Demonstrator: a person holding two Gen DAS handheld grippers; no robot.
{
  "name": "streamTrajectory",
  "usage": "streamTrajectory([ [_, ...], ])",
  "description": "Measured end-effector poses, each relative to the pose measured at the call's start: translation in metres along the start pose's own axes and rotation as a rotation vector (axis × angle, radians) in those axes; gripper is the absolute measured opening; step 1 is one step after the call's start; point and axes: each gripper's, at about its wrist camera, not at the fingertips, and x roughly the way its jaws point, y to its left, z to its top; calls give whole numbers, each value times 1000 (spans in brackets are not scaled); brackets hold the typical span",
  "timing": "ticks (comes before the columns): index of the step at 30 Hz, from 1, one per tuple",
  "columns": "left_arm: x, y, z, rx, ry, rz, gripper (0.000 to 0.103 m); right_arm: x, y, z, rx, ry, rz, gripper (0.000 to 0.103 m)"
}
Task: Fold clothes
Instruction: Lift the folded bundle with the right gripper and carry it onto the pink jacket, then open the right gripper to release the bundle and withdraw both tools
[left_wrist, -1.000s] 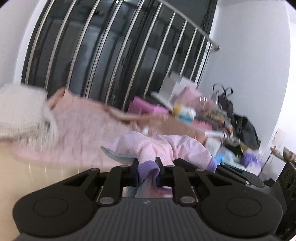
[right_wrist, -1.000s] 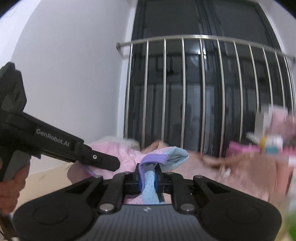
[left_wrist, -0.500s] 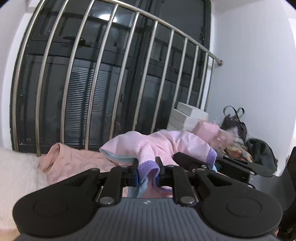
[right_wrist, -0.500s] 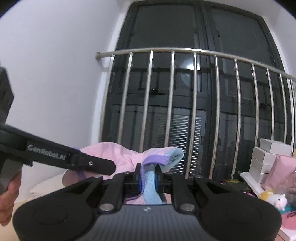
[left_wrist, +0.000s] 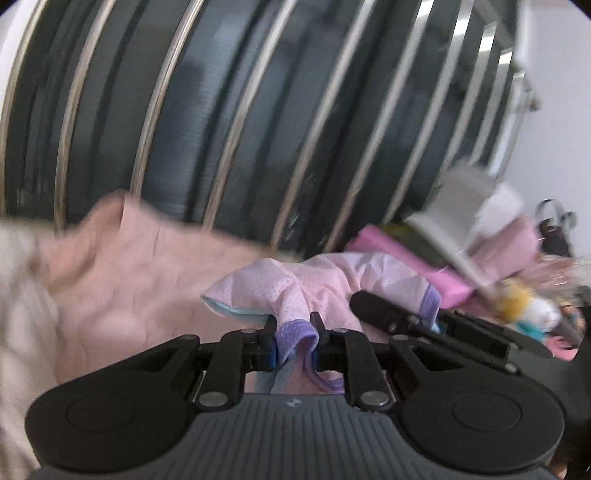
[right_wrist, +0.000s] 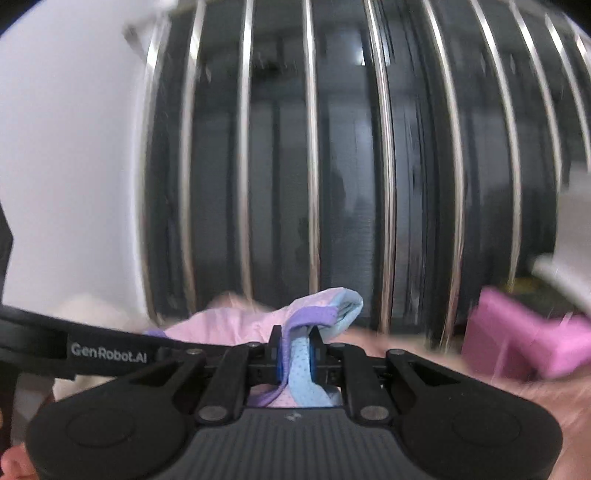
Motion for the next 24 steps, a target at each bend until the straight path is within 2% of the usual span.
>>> streamTrajectory([
  [2,33,18,-18,-27,68,35,15,32,-5,-25,14,107,-19,12],
  [4,58,32,-42,-29,148,93,21,65,-10,-49,29,215,-38,16],
  [5,66,37,-50,-32,174,118,29,80,-12,-61,35,268,-49,20],
  [6,63,38,-51,-39,169,133,48,83,-13,-66,29,312,-67,24],
  [7,60,39,-52,-46,164,148,68,78,-14,-66,21,314,-73,27],
  [8,57,41,-53,-53,159,163,76,74,-16,-65,14,314,-79,32],
  [9,55,42,-55,-60,155,178,80,65,-18,-60,25,288,-86,34],
  [11,49,45,-57,-74,145,208,80,48,-20,-52,48,240,-86,33],
  [12,46,46,-58,-82,140,223,79,47,-19,-51,49,252,-81,33],
  [13,43,48,-59,-89,135,238,77,46,-18,-50,47,267,-75,33],
  [16,29,46,-60,-93,123,270,78,58,-10,-65,-31,387,-93,28],
  [18,15,40,-59,-80,118,281,78,50,-9,-68,-29,368,-122,28],
  [20,2,34,-59,-68,113,291,78,29,-13,-59,35,328,-138,28],
  [22,-15,29,-58,-54,104,305,78,2,-15,-47,65,275,-147,32],
  [24,-47,22,-58,-26,65,362,78,-32,-13,-36,71,233,-166,41],
])
